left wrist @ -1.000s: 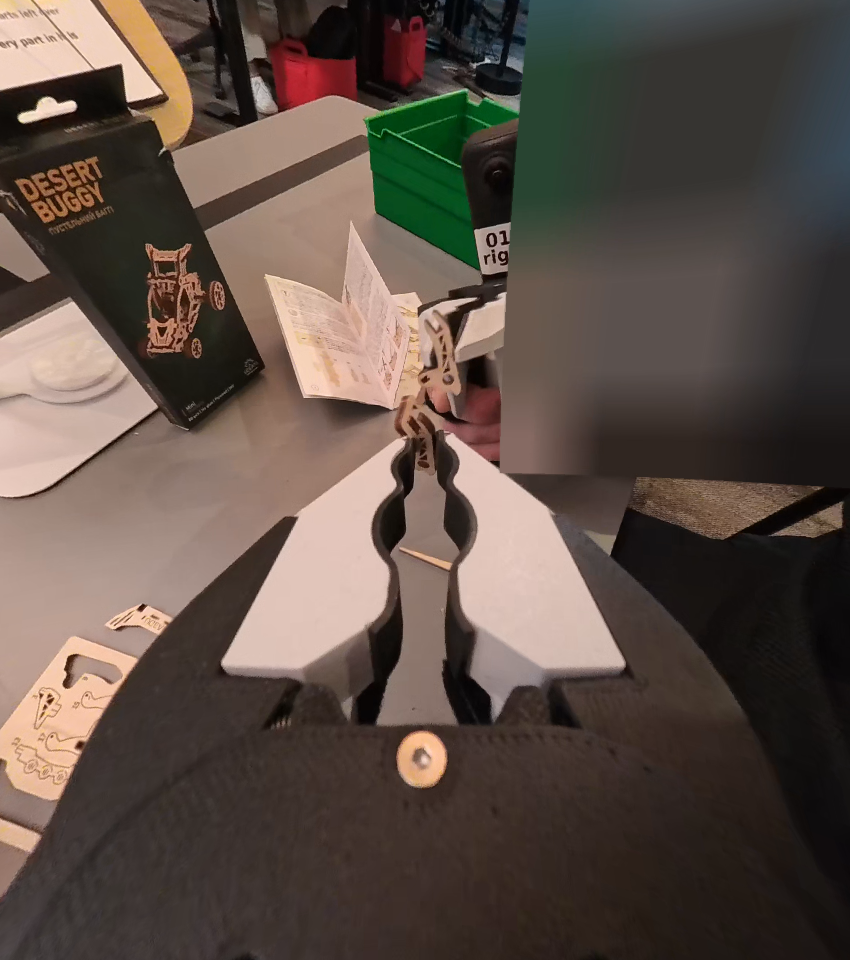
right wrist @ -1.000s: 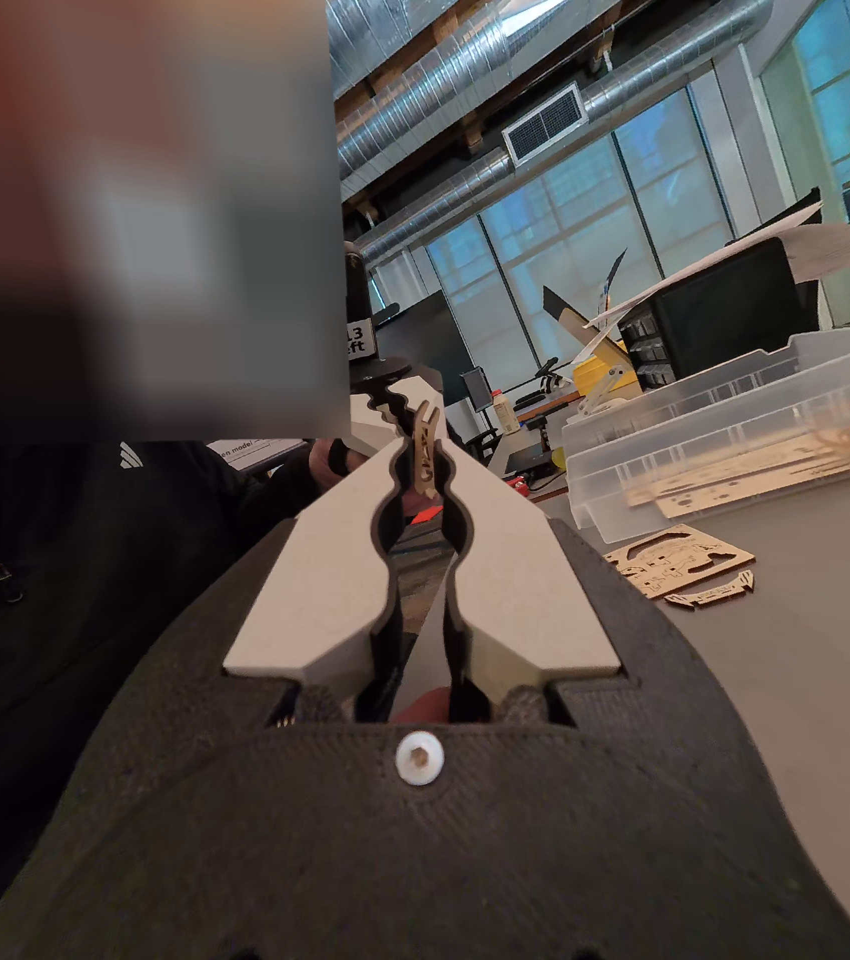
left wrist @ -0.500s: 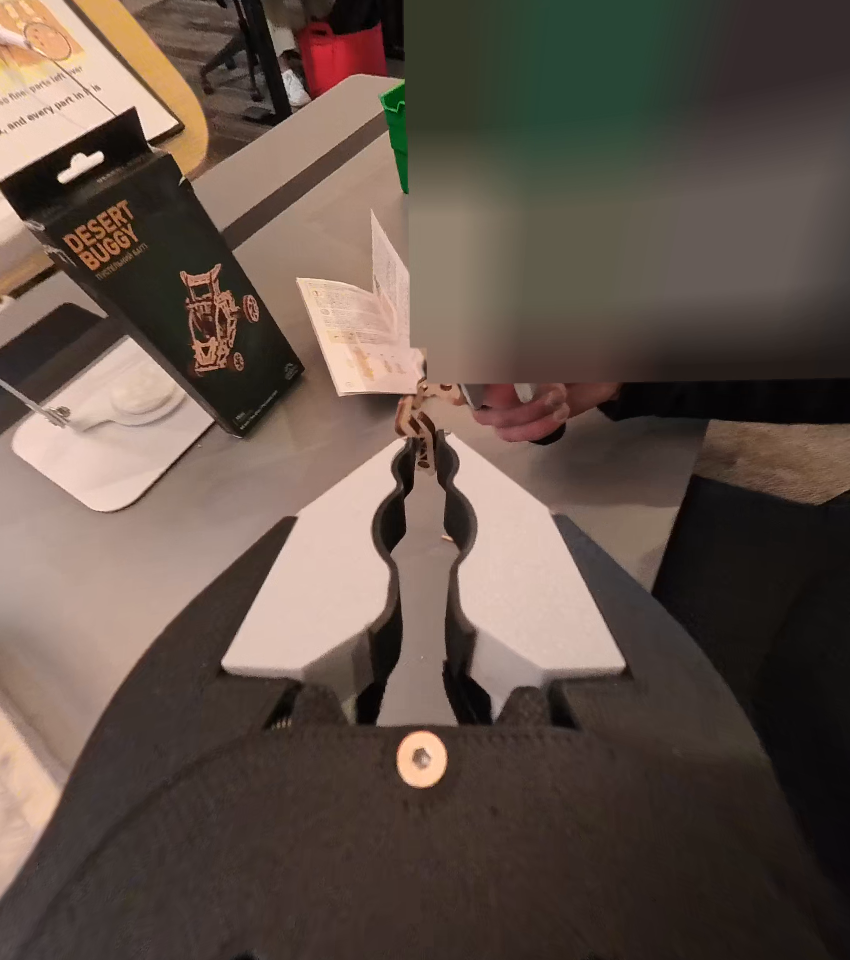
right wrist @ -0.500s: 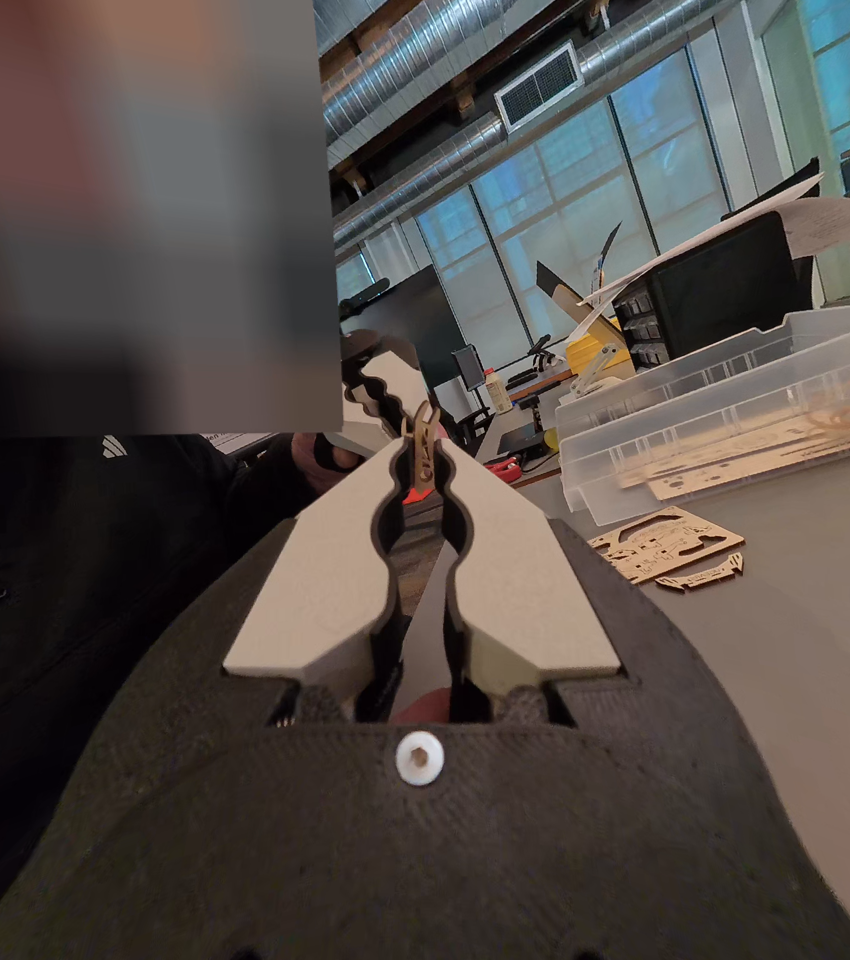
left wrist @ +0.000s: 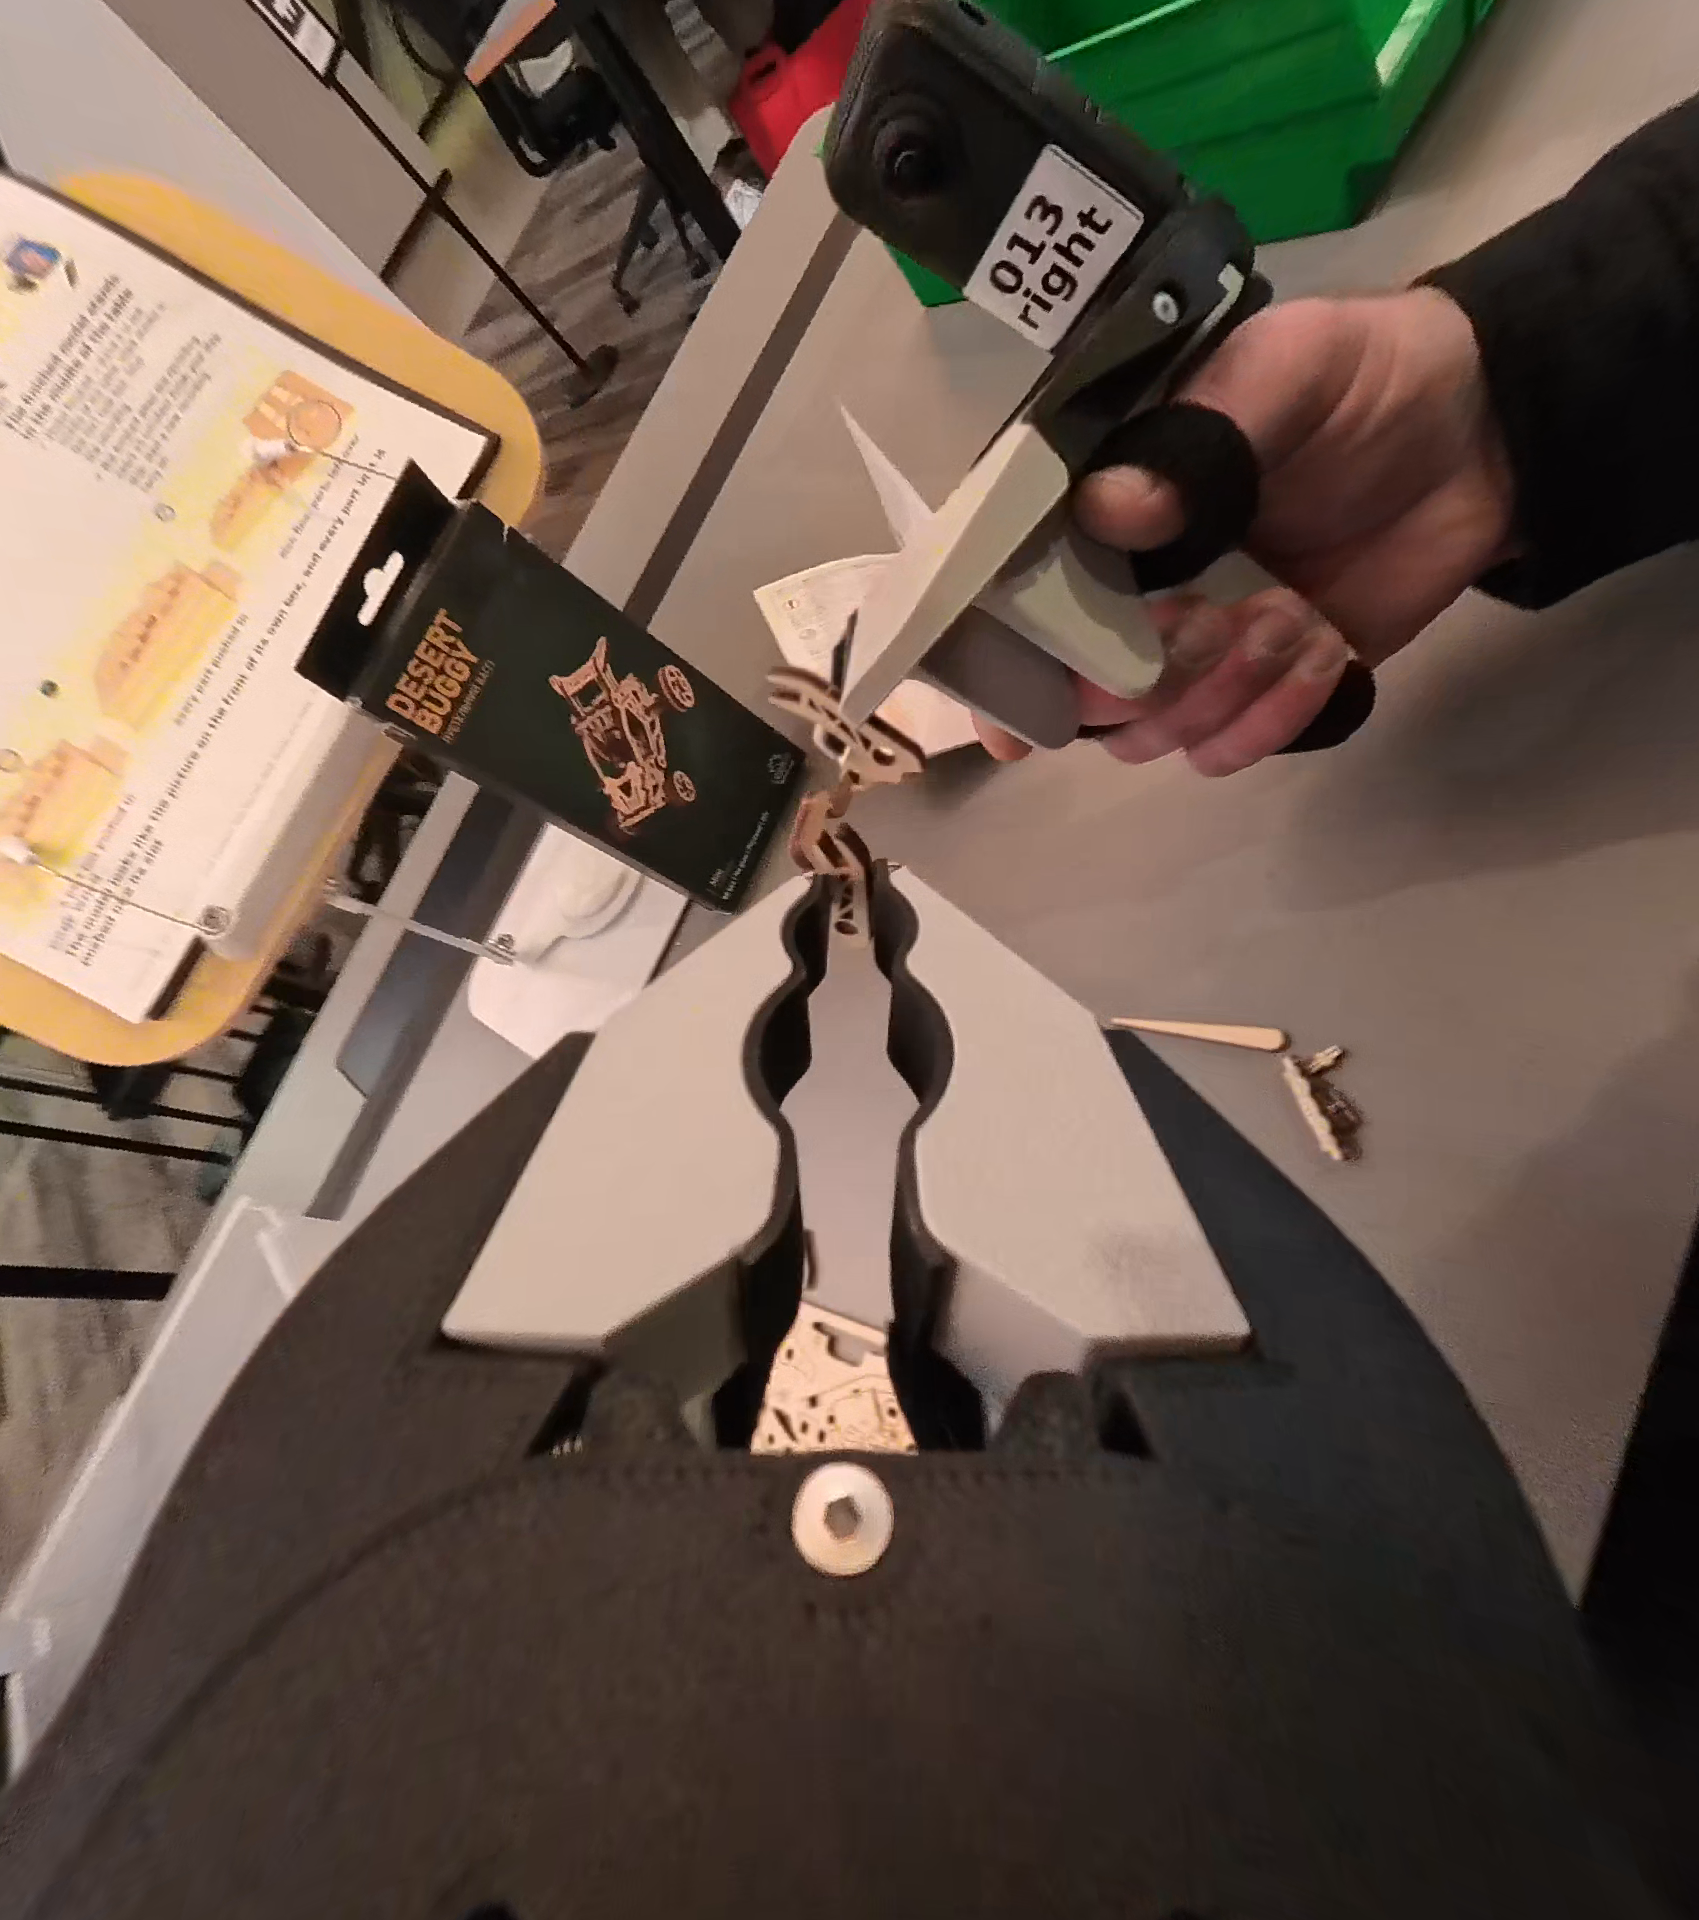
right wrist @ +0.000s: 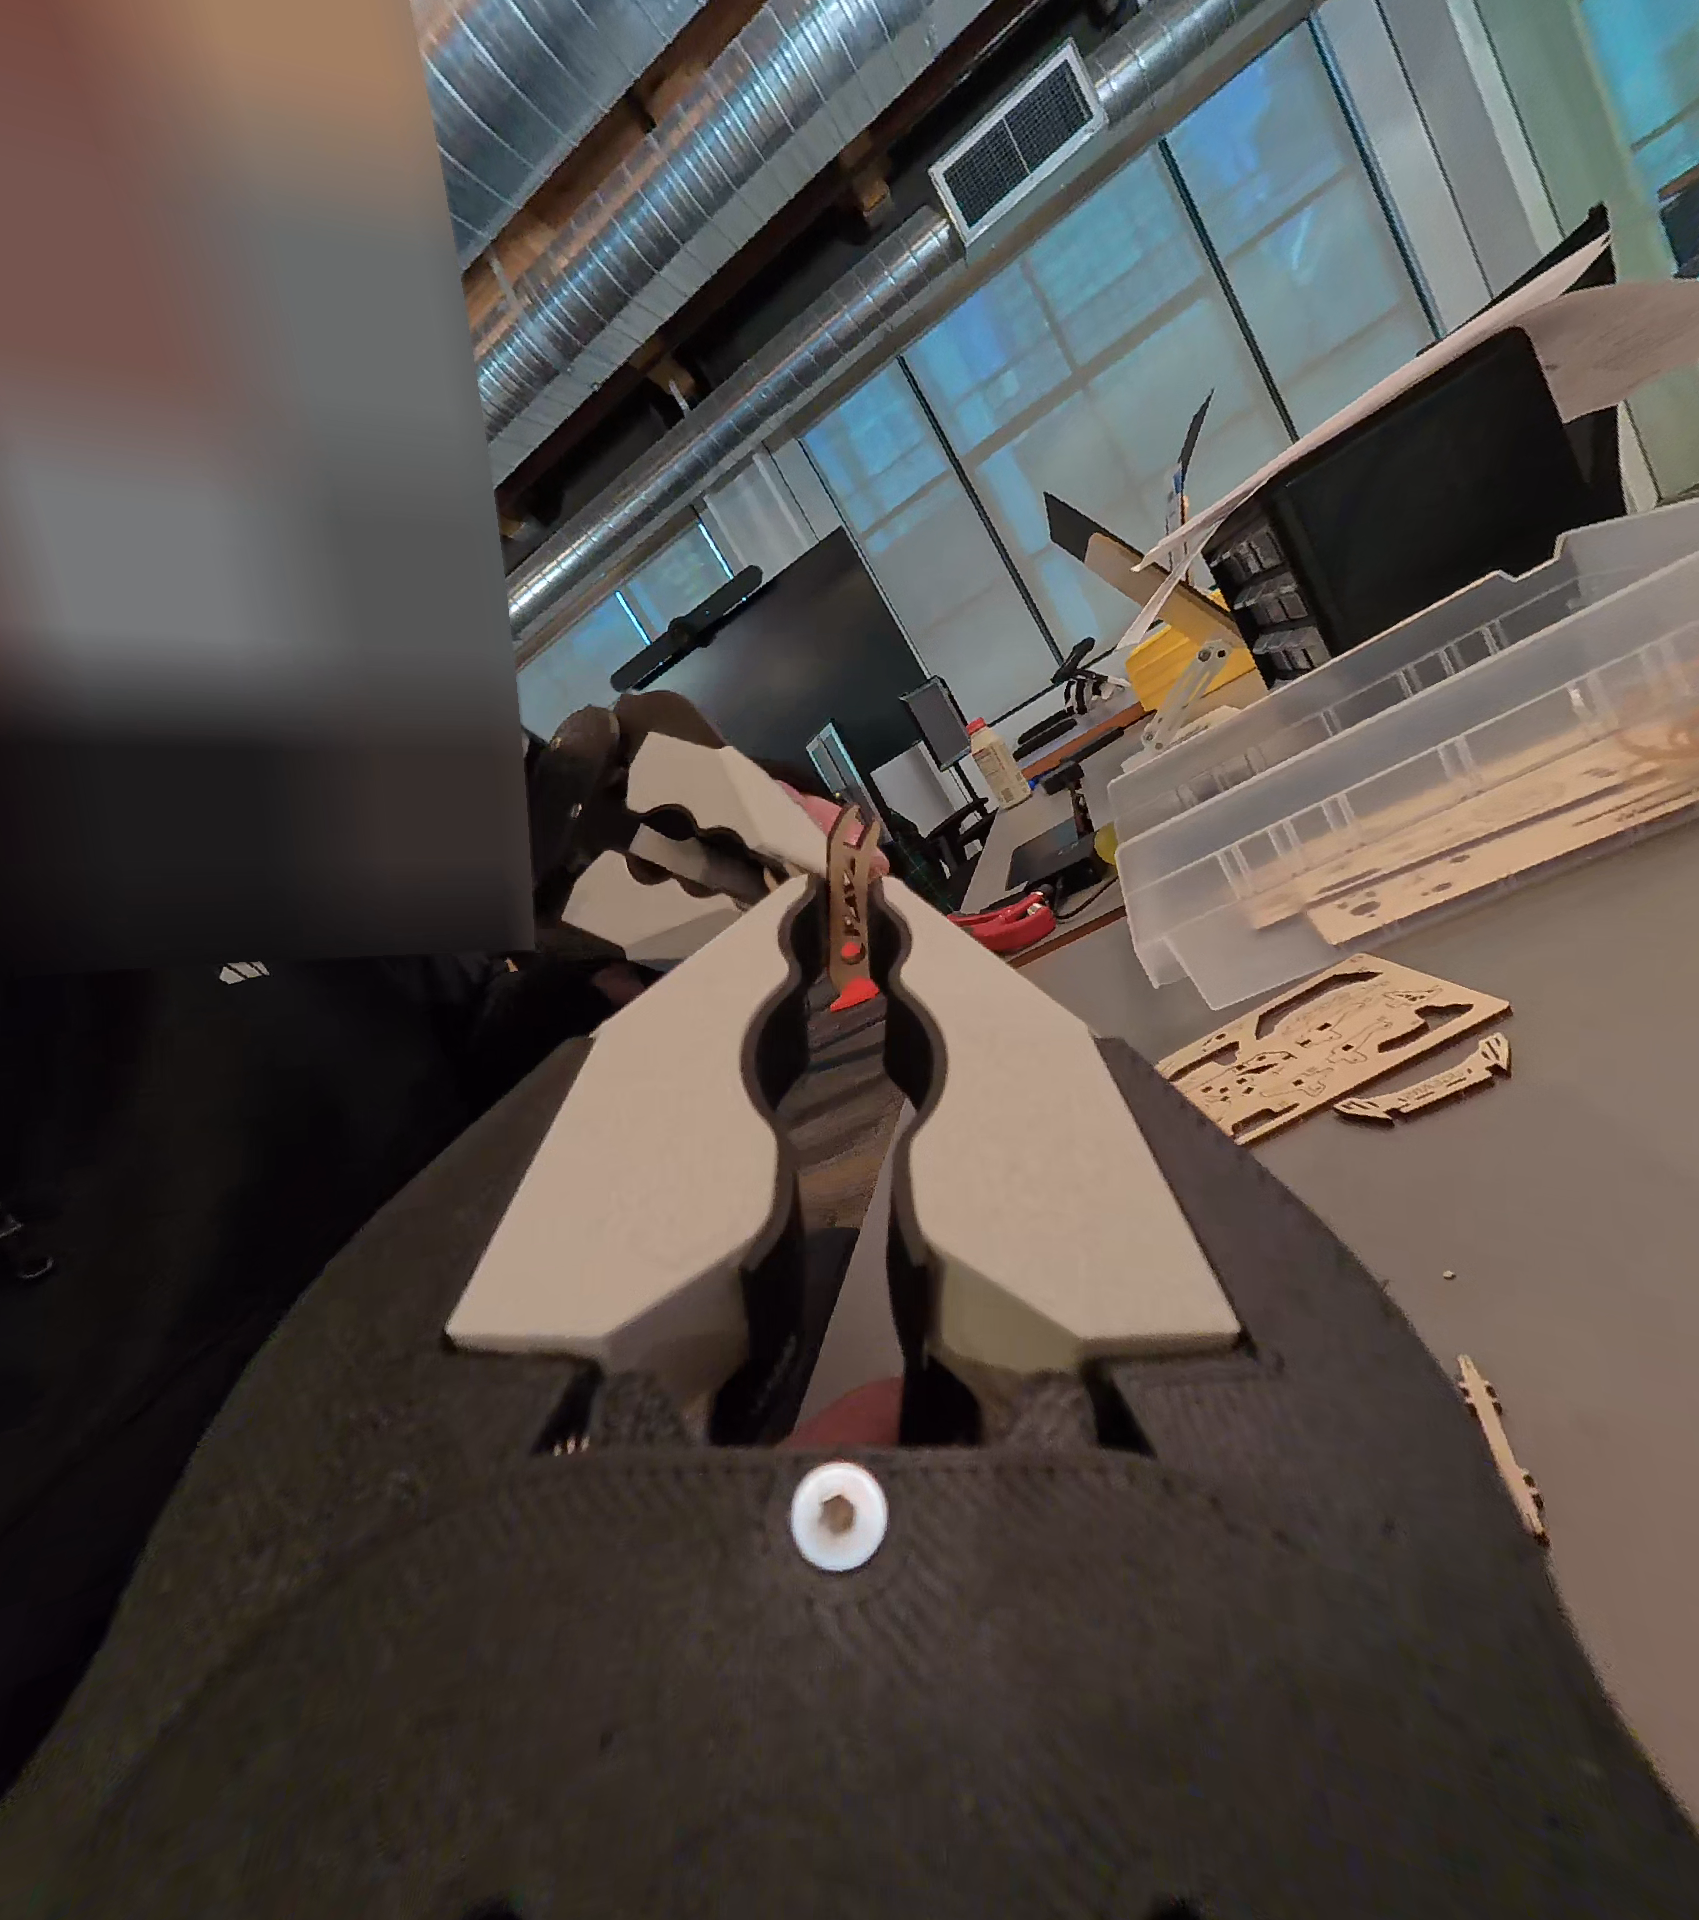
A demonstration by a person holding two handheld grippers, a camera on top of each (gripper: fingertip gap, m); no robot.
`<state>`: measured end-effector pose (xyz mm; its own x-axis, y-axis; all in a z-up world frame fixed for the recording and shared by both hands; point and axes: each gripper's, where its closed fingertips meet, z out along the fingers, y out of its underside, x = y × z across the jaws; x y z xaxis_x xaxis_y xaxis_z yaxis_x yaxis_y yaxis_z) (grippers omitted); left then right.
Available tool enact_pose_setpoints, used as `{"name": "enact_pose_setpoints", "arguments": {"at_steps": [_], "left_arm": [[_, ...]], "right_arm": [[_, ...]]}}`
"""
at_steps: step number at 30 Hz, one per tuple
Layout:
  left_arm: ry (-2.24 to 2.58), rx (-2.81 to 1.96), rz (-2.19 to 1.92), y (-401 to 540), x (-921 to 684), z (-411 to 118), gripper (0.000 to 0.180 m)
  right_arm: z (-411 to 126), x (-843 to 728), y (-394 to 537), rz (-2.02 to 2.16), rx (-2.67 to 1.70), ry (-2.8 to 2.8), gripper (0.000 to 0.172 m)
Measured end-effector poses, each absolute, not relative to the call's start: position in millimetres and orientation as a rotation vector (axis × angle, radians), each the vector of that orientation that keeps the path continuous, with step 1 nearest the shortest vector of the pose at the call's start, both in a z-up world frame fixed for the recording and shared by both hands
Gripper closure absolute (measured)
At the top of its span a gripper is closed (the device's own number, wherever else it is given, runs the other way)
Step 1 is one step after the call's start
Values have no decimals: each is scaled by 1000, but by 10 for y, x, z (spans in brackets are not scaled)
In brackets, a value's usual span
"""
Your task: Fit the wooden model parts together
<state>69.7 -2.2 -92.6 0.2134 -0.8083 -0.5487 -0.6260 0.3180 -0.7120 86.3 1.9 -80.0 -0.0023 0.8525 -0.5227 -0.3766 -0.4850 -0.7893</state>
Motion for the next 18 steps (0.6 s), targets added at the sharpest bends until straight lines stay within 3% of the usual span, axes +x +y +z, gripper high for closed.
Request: {"name": "enact_pose_setpoints", "arguments": {"at_steps": [18], "left_arm": [[1595, -1127, 96, -1, 742, -942, 175]], "right_arm": [[-814, 874, 67, 1744, -1345, -469, 167]]}}
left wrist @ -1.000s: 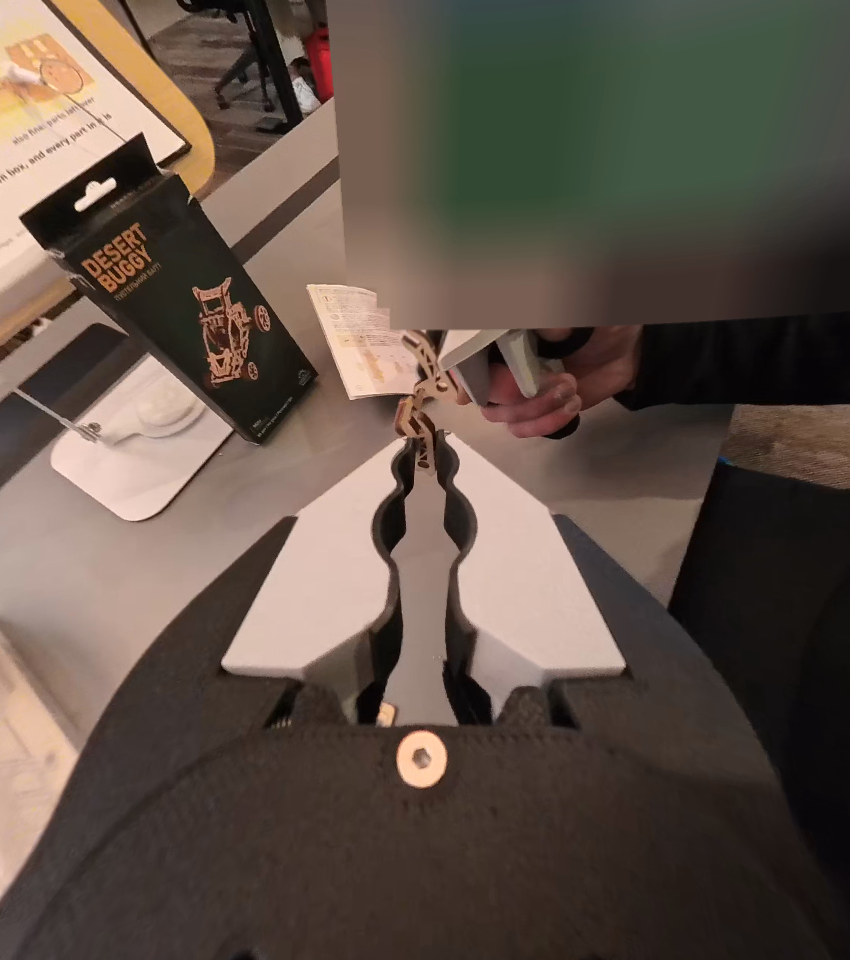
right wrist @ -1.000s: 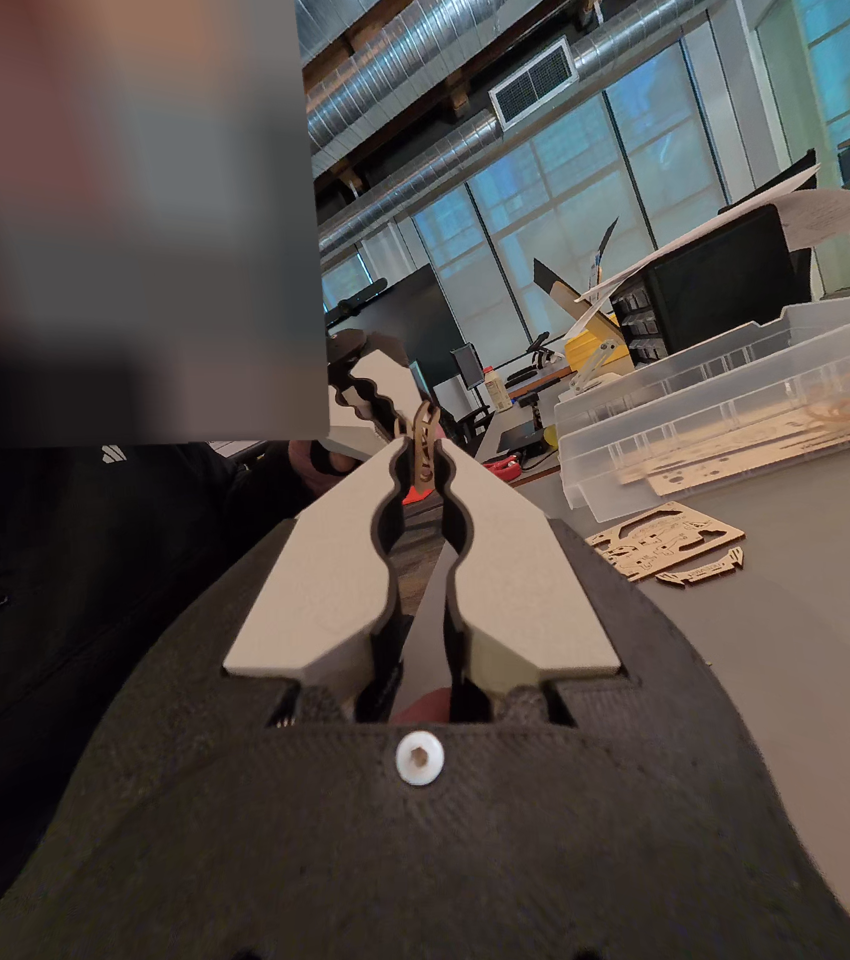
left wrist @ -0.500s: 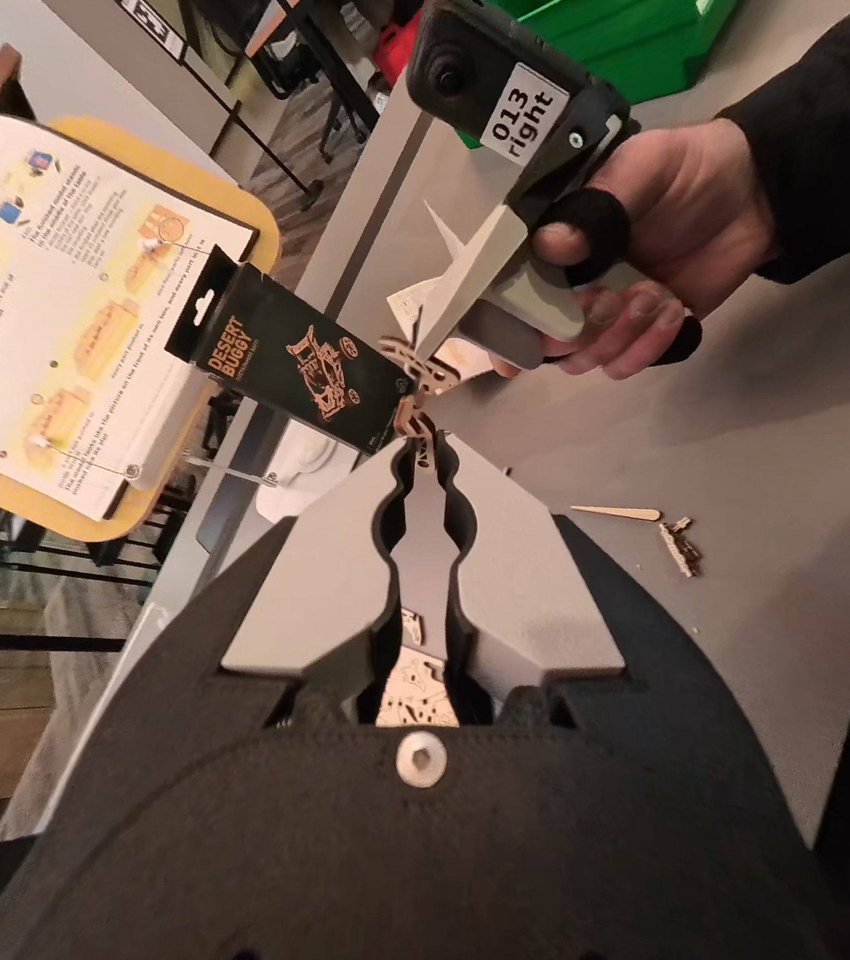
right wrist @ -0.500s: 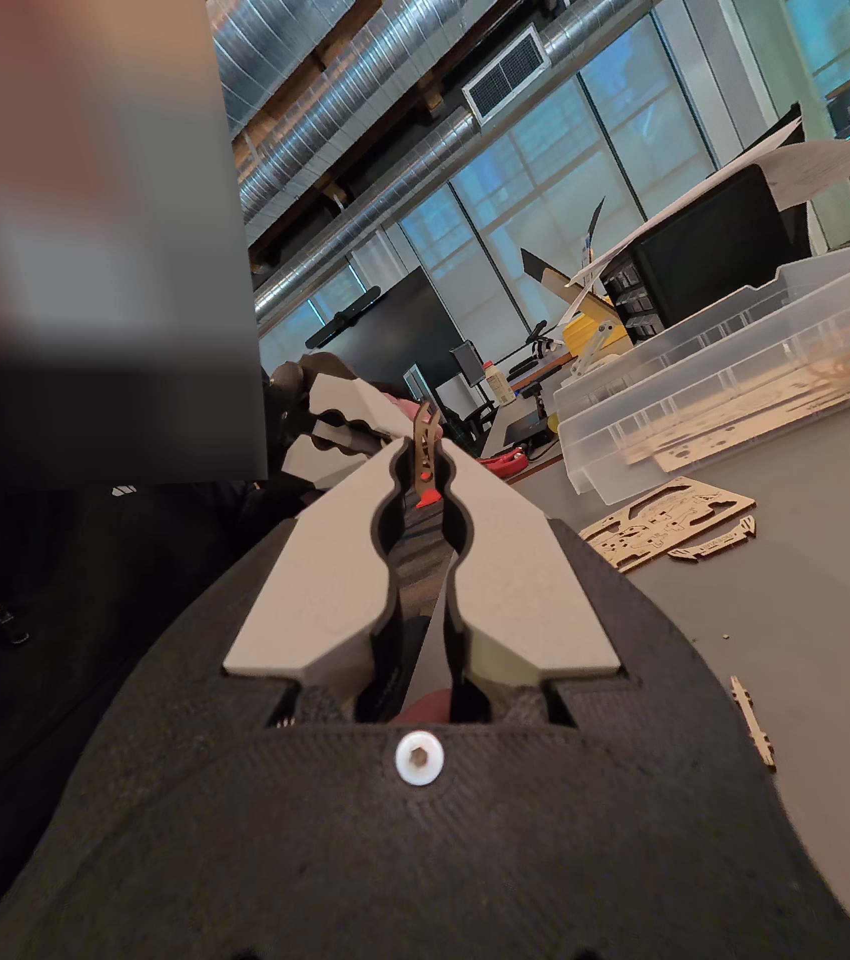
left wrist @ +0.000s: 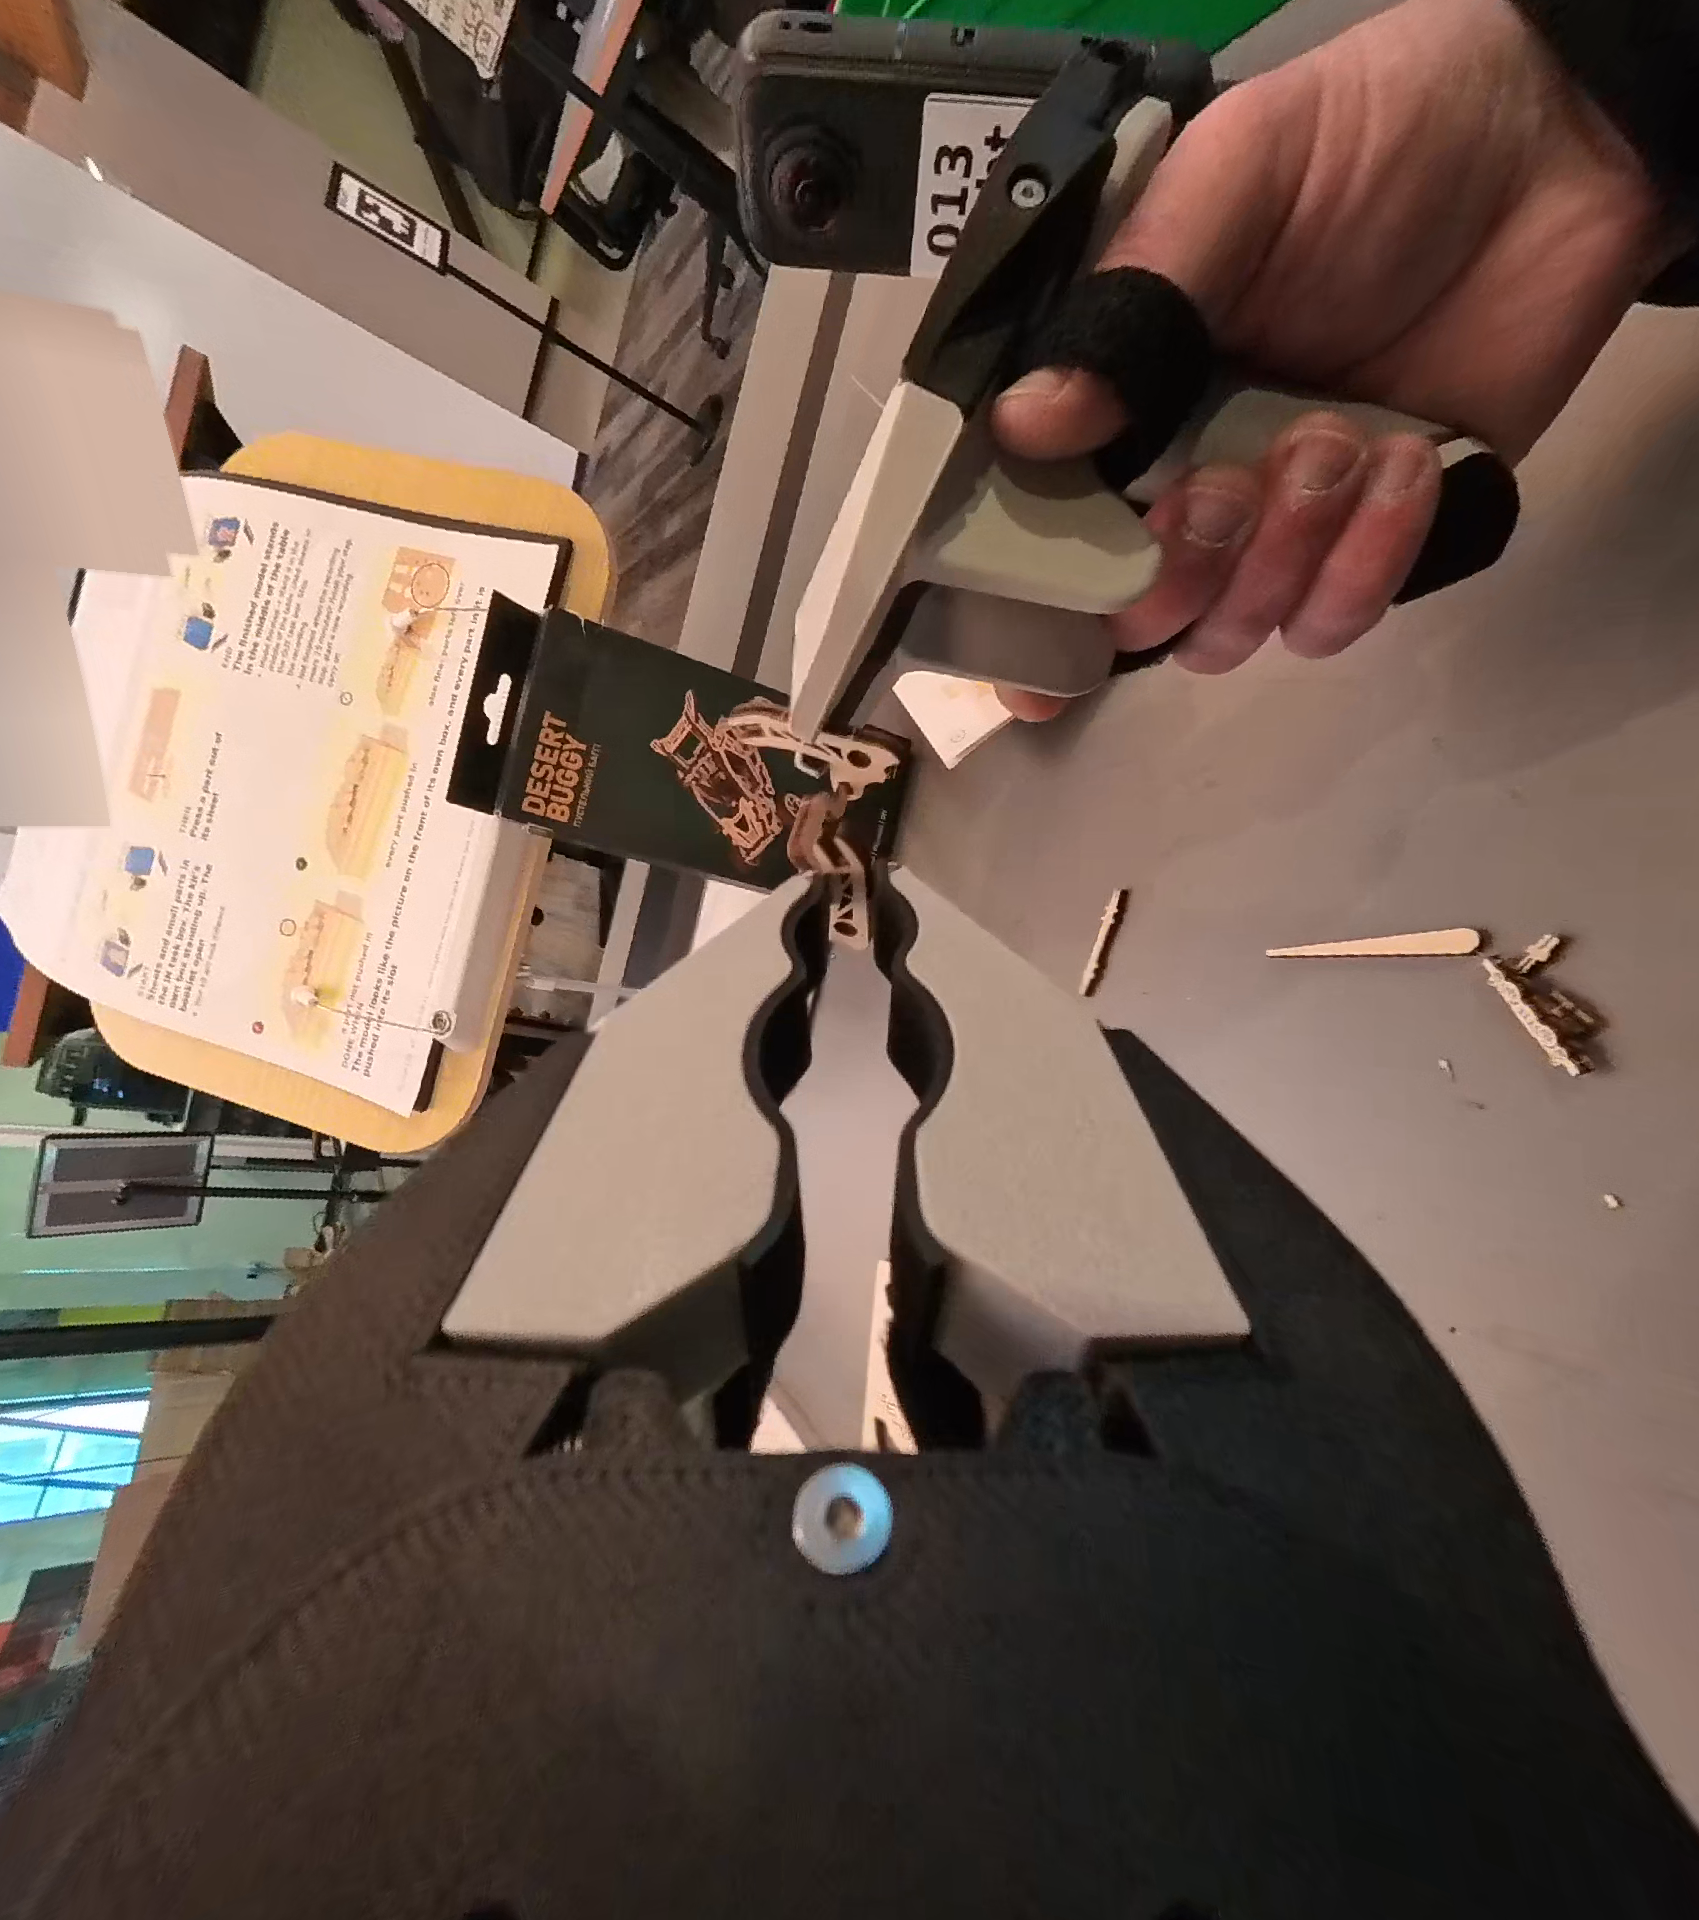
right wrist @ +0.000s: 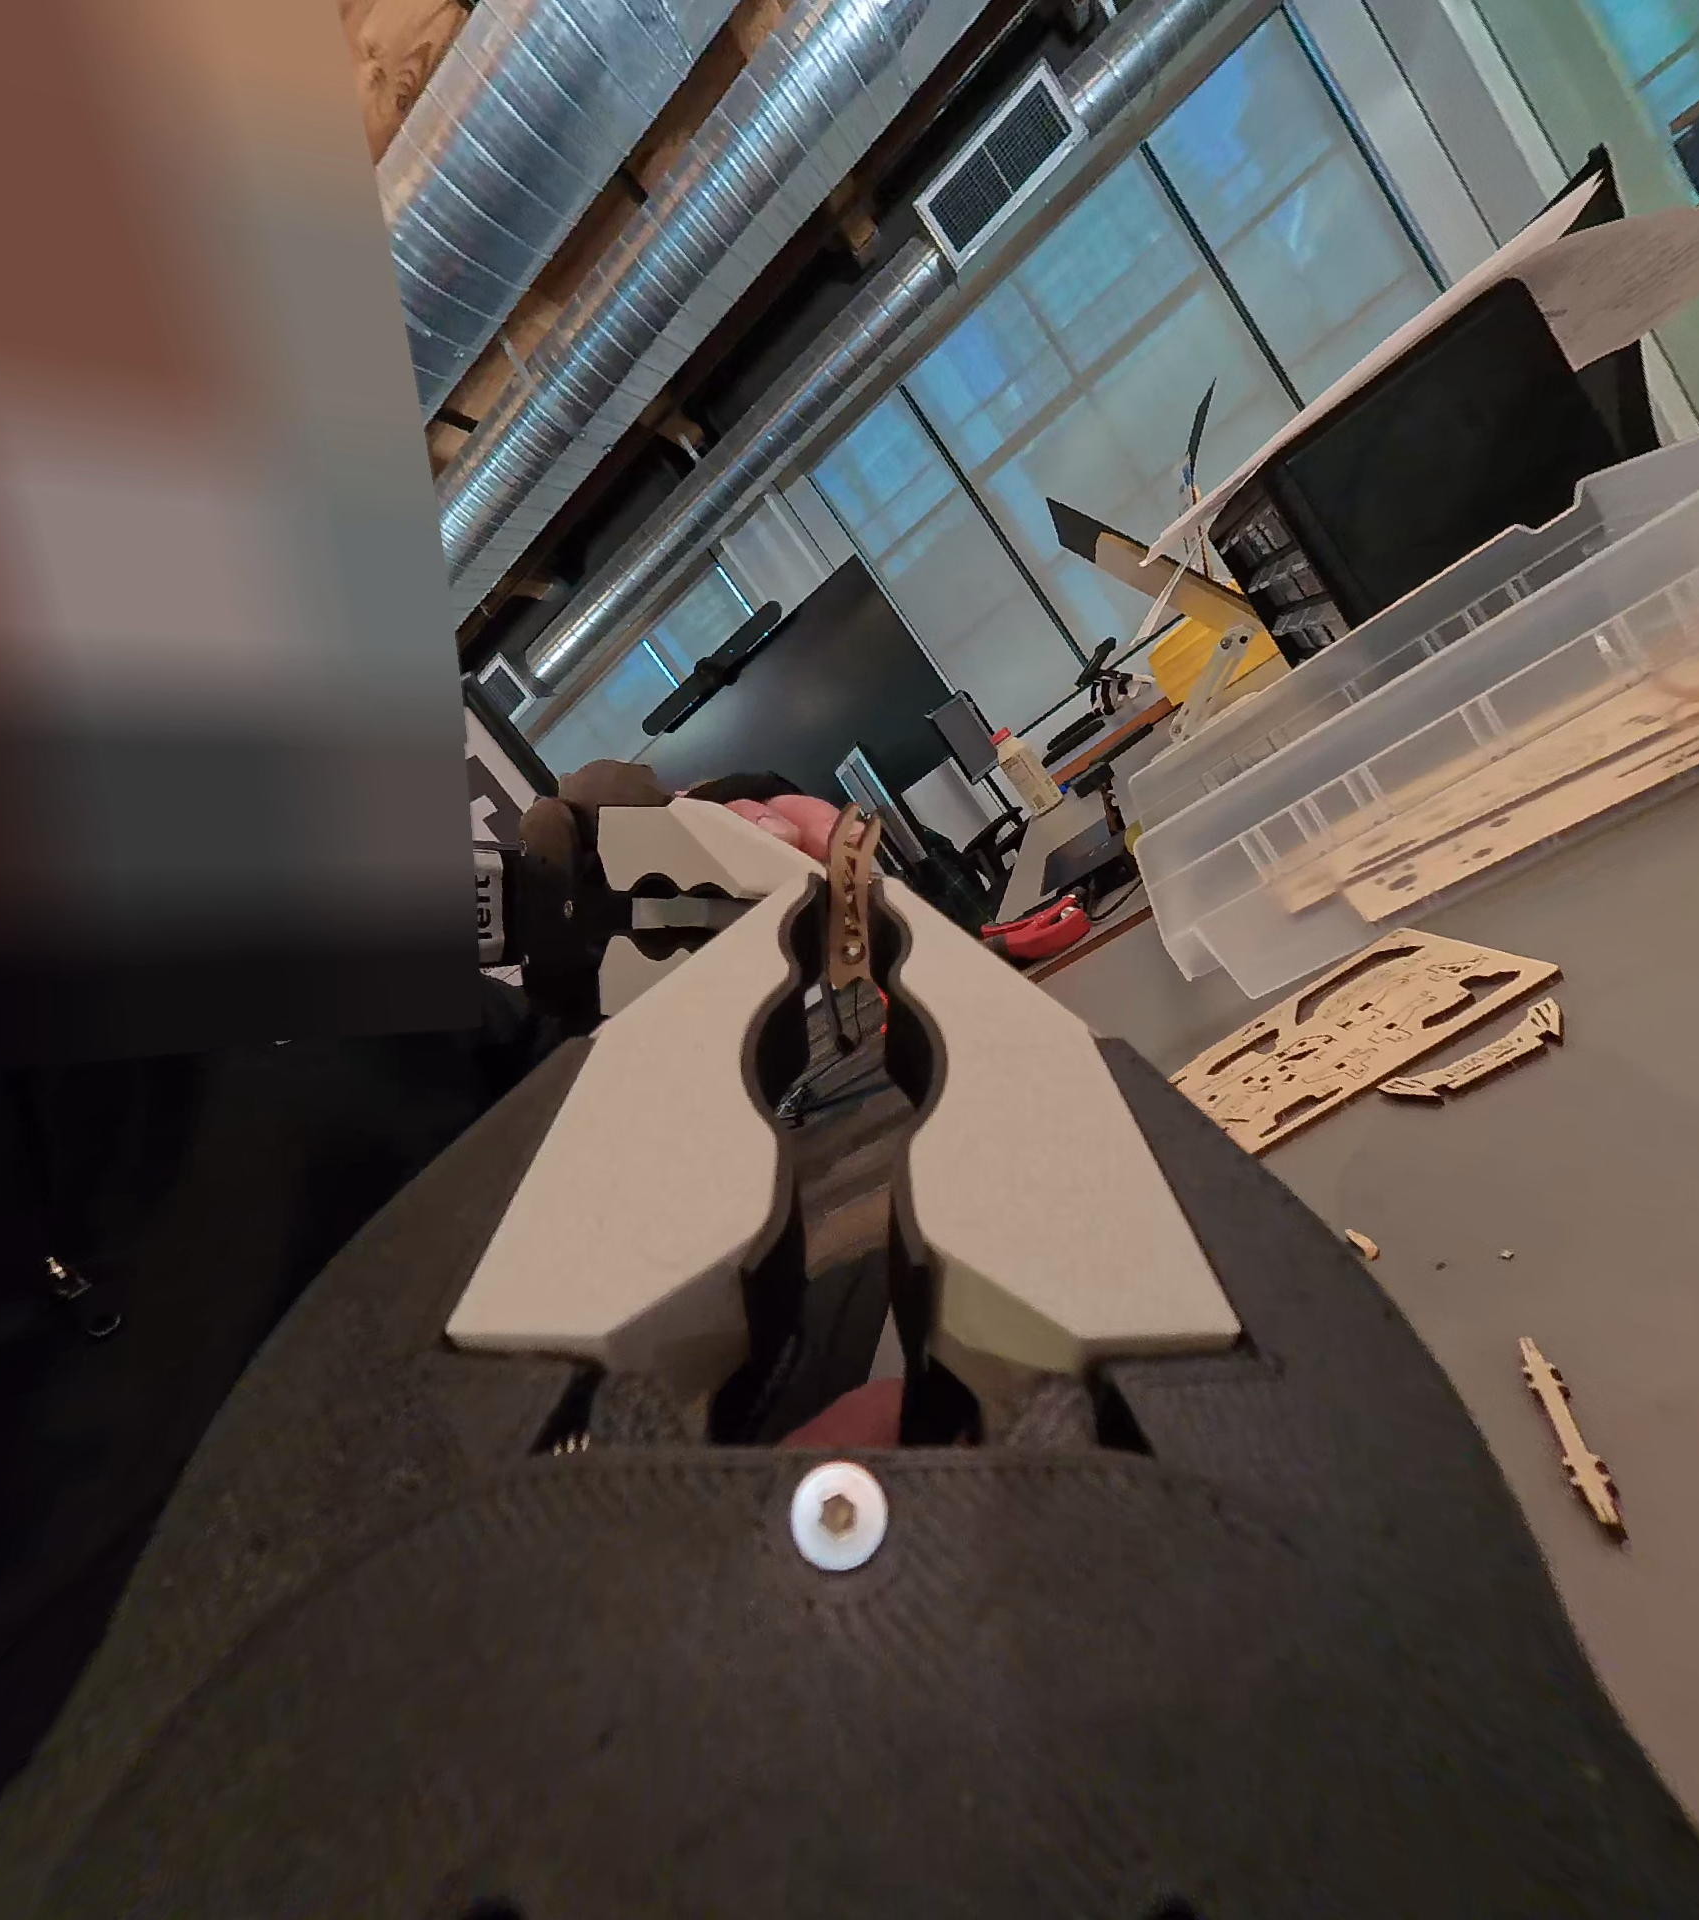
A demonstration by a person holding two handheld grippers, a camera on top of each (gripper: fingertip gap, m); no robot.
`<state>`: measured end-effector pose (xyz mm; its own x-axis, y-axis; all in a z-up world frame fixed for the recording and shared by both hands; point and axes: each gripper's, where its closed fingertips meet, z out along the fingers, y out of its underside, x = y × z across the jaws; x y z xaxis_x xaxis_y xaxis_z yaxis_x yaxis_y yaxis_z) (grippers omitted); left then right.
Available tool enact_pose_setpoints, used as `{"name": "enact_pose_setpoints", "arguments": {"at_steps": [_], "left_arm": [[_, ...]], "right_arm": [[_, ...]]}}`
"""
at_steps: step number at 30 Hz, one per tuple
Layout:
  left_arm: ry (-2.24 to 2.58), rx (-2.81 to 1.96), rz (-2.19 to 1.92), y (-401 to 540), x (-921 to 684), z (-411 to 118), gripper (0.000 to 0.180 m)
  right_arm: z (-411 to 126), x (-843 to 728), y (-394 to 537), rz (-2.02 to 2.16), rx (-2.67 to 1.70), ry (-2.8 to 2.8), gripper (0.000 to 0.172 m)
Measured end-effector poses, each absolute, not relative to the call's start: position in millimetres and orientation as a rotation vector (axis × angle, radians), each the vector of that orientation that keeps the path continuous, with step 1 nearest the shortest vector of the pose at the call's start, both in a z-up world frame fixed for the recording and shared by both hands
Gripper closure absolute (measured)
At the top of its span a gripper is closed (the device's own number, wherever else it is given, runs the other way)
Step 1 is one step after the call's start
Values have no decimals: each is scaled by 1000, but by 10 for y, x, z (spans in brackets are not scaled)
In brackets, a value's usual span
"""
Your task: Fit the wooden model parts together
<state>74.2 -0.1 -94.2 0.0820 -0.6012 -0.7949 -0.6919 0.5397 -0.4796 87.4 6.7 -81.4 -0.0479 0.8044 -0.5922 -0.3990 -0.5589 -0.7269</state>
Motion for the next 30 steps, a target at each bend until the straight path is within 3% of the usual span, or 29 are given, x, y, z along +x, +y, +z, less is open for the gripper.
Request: {"name": "enact_pose_setpoints", "arguments": {"at_steps": [30], "left_arm": [[1464, -1153, -29, 23, 757, -998, 175]], "right_arm": [[-790, 791, 114, 1760, -1394, -424, 159]]}}
